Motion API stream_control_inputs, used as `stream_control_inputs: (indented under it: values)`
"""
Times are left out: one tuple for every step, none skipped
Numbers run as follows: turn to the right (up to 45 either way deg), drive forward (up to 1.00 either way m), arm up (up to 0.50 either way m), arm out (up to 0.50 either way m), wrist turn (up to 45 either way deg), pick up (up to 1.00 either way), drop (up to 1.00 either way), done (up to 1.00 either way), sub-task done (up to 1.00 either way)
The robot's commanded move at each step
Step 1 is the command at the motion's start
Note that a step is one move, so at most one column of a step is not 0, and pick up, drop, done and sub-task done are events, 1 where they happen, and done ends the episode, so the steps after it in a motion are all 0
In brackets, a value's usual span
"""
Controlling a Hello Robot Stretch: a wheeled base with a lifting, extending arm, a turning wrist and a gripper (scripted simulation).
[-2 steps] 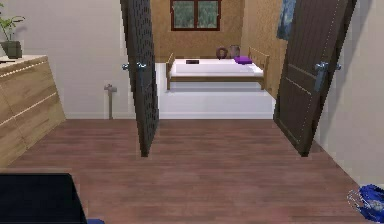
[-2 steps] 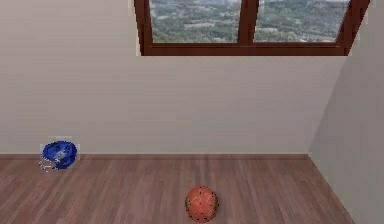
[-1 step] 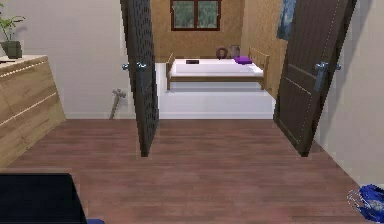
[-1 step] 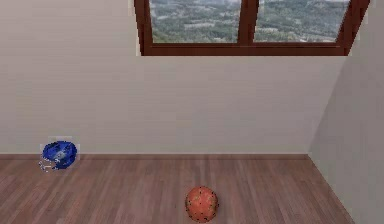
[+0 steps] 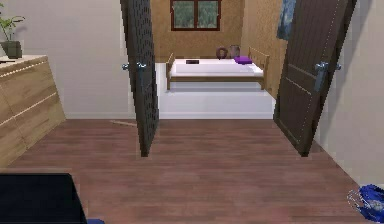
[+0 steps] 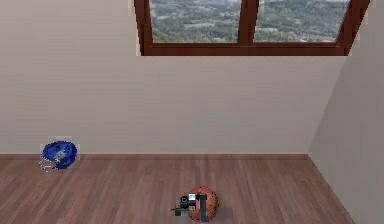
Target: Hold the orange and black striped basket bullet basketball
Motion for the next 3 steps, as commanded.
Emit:
stream_control_inputs:
  values:
    - [0.0,0.0,0.0,0.0,45.0,0.0,0.0,0.0,0.0]
    - [0.0,0.0,0.0,0.0,45.0,0.0,0.0,0.0,0.0]
    - [0.0,0.0,0.0,0.0,45.0,0.0,0.0,0.0,0.0]
